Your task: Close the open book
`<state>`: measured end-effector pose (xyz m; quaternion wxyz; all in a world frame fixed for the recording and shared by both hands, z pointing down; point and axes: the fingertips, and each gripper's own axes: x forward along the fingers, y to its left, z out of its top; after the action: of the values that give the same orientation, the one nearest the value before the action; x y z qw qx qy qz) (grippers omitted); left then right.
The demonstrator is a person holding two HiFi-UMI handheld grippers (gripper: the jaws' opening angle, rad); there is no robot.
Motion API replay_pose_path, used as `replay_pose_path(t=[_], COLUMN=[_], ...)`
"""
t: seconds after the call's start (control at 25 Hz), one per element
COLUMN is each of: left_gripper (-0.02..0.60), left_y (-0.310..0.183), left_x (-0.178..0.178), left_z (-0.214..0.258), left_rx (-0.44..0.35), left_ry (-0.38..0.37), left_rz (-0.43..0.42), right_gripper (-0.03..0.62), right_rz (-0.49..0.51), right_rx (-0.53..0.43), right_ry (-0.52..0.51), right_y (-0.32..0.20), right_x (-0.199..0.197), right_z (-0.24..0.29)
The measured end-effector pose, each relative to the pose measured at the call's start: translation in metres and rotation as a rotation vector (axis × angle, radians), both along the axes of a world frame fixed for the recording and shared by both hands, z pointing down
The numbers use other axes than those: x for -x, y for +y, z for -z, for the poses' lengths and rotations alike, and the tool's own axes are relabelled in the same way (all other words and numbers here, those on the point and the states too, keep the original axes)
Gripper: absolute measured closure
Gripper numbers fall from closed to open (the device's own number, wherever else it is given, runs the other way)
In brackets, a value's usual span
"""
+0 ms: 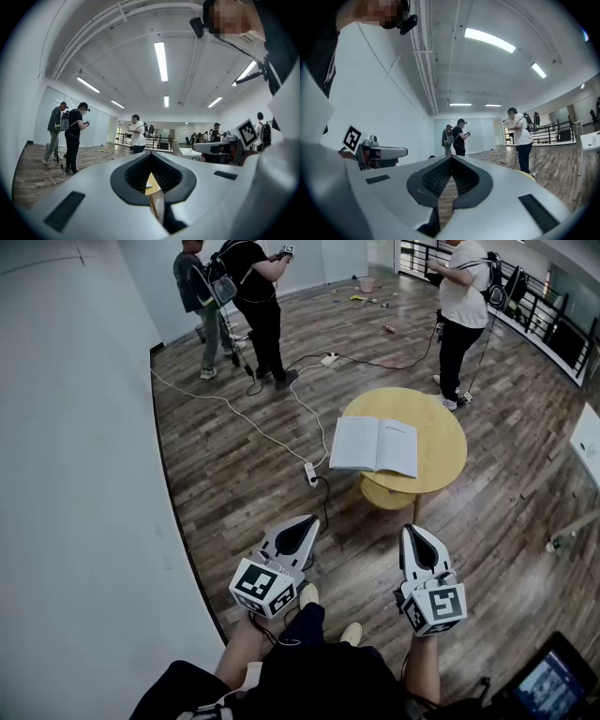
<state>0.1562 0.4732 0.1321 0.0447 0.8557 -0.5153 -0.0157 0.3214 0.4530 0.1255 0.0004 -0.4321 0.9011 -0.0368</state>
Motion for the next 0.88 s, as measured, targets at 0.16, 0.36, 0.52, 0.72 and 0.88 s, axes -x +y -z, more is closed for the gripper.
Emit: replay_pose_path(t=[0.16,0.36,0.52,0.72,0.88], left_gripper=[0.584,0.584,0.584,0.584,0.584], left_y=[-0.041,-0.126,-0.193,-0.261,-0.312], left_x=[0.035,0.094,0.147,0.178,0.176], left_z=[-0.007,-0.004,0.002,-0.011,-0.029], left_rx=[-0.008,-0.04,-0.04,-0.004,0.005], left_ry=[-0.006,-0.036,-0.03,-0.013,0.008], left_rz=[0.012,-0.034,-0.085,-0.137,-0.142], right_gripper=[0.597,0.597,0.597,0.597,0.597], right_rz=[-0.003,-0.028,-0.076,-0.121,-0.125], right_rx=[-0.006,-0.033,-0.032,0.01,0.067], right_ry=[0.017,-0.017,0.023,0.07,0.1], right_y=[-0.042,-0.118,-0.176,-0.243,-0.301], right_x=[0.031,0.092,0.146,0.189,0.194], right_z=[-0.006,0.0,0.004,-0.005,-0.032])
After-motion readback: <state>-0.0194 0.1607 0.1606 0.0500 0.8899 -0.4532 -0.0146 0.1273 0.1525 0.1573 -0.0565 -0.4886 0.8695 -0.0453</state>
